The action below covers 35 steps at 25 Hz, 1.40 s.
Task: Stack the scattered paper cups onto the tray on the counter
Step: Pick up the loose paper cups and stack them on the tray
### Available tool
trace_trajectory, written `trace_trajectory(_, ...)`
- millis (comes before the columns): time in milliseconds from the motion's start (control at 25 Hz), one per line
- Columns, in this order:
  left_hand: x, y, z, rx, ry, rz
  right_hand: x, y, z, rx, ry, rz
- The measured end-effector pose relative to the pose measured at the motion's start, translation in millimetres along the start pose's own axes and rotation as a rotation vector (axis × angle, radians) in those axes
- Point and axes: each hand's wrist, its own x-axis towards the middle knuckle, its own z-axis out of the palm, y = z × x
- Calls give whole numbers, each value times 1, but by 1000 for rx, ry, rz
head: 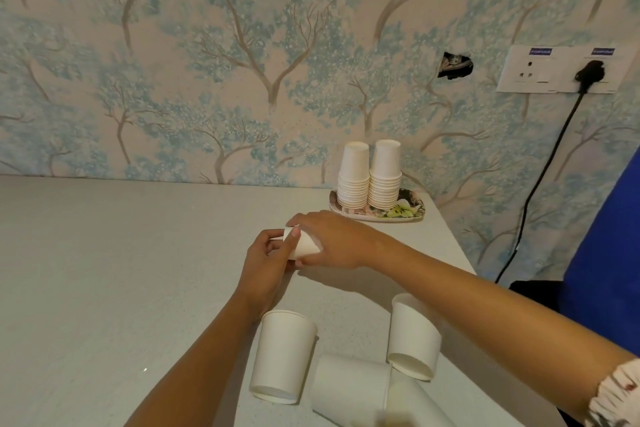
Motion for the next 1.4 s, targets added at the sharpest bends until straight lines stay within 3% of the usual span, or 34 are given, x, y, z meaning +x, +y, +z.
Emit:
trace_trajectory(120,3,-1,0,-102,-17,-11,3,11,-13,-24,191,43)
trace_trajectory(320,6,-6,-4,-57,-24,-14,7,84,-86,454,854,339)
trace_trajectory(400,7,-7,-5,-39,-30,-3,8,117,-104,477,953,450)
trace_trajectory(760,9,-10,-7,-46,-36,-8,26,167,-93,333,790,513)
trace_trajectory(1000,7,-6,-4,-71,-42,2,9,158,-84,307,865,566)
trace_trajectory(1120,3,-2,-2,-62,-42,9,-13,133,-90,296,854,471)
trace_trajectory(1200,1,-1,-2,6,-35,-2,-36,107,-91,307,734,368)
trace_trajectory(1400,-6,3,0,106,-48,7,-106,31,-71,354,136,168)
